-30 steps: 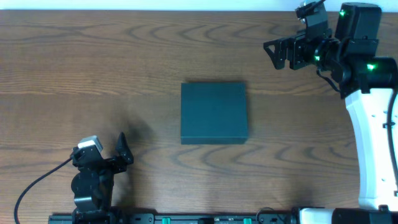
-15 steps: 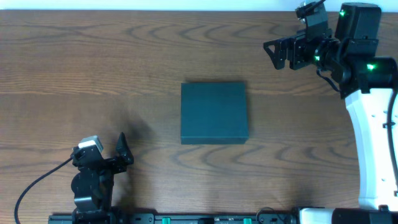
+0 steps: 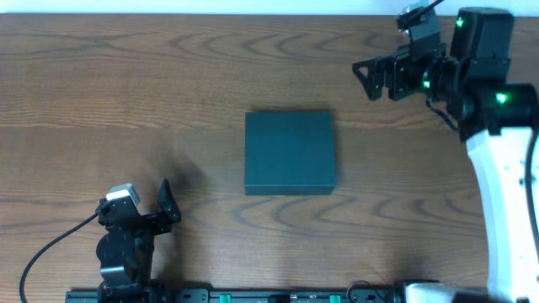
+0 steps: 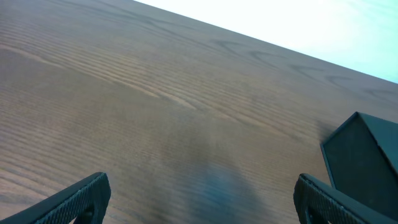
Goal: Pack container
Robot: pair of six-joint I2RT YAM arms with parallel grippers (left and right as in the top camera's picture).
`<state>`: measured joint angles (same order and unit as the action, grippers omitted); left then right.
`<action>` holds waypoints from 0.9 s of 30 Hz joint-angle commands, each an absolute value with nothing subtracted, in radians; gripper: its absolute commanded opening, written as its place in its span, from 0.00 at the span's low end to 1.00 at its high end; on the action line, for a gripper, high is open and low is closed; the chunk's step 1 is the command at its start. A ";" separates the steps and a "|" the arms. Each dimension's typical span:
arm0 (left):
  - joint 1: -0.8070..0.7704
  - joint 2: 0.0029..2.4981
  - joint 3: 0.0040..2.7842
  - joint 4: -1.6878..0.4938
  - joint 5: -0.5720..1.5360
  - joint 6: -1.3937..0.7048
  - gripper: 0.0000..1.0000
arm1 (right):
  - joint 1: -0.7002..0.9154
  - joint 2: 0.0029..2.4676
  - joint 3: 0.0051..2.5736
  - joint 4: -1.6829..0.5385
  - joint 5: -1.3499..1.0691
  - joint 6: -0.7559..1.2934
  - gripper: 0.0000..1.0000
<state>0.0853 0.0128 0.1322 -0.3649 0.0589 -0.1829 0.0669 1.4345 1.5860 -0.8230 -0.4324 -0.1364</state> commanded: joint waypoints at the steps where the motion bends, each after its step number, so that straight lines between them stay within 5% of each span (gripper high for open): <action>1: 0.091 0.004 0.109 -0.366 0.042 -0.168 0.95 | 0.115 1.247 1.510 -0.801 -0.362 -0.200 0.99; 14: 0.091 0.004 0.109 -0.366 0.042 -0.168 0.95 | 0.159 0.388 0.475 -0.411 -0.365 -0.229 0.99; 27: 0.091 0.004 0.109 -0.366 0.042 -0.168 0.95 | 0.162 0.069 0.177 -0.438 -0.397 -0.229 0.99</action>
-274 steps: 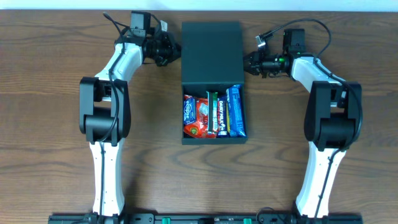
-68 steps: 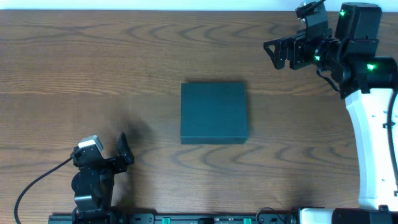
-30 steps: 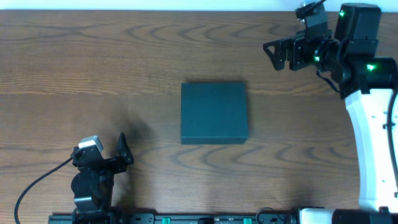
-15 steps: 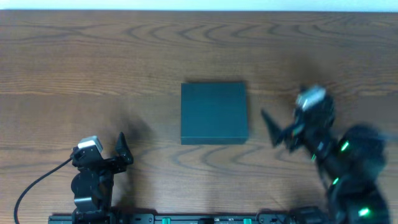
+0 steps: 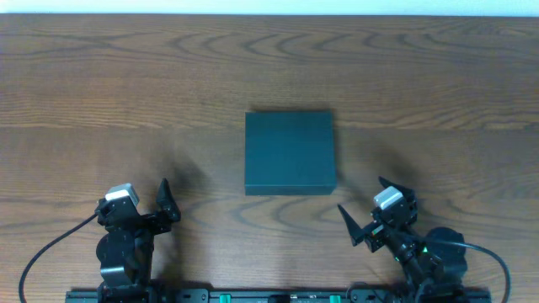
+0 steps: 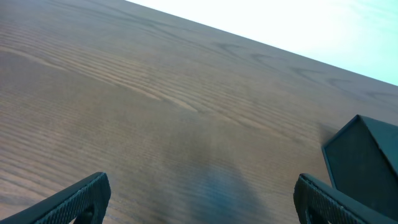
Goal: Pack container
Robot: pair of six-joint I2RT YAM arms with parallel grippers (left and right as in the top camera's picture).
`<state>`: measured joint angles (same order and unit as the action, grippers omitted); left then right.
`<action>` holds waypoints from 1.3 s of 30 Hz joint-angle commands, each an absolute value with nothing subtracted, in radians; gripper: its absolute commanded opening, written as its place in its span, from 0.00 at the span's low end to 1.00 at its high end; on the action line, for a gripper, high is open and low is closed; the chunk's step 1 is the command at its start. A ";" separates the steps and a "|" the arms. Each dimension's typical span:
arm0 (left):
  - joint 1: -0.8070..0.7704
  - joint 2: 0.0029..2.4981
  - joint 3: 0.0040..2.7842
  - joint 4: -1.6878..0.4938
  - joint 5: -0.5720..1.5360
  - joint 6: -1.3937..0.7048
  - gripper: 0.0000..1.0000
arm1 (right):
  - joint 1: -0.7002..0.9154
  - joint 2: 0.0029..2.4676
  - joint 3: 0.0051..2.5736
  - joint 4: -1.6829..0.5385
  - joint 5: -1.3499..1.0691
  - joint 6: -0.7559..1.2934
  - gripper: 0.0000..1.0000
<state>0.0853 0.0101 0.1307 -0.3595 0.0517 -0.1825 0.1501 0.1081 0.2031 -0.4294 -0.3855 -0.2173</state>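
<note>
A dark teal box (image 5: 290, 153) with its lid closed lies flat at the middle of the wooden table. In the left wrist view one corner of the box (image 6: 367, 158) shows at the right edge. My left gripper (image 5: 135, 207) rests at the front left, open and empty, its fingers (image 6: 74, 199) spread wide over bare wood. My right gripper (image 5: 370, 209) sits at the front right, just in front of the box's right corner. It is open and holds nothing.
The wooden table (image 5: 126, 84) runs to a white strip along the far edge. A black rail (image 5: 253, 296) lines the front edge, with both arm bases on it. No loose items are in view.
The right arm was at the far right back corner of the table. It now sits low at the front right near the rail, gripper open. The left arm and the box have not moved.
</note>
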 commanded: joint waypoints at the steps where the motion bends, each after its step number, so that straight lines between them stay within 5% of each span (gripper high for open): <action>1: 0.091 0.004 0.109 -0.366 0.042 -0.168 0.95 | 0.165 0.055 0.169 -0.448 -0.397 -0.229 0.99; 39: 0.091 0.004 0.109 -0.366 0.042 -0.168 0.95 | 0.210 0.005 0.131 -0.461 -0.396 -0.222 0.99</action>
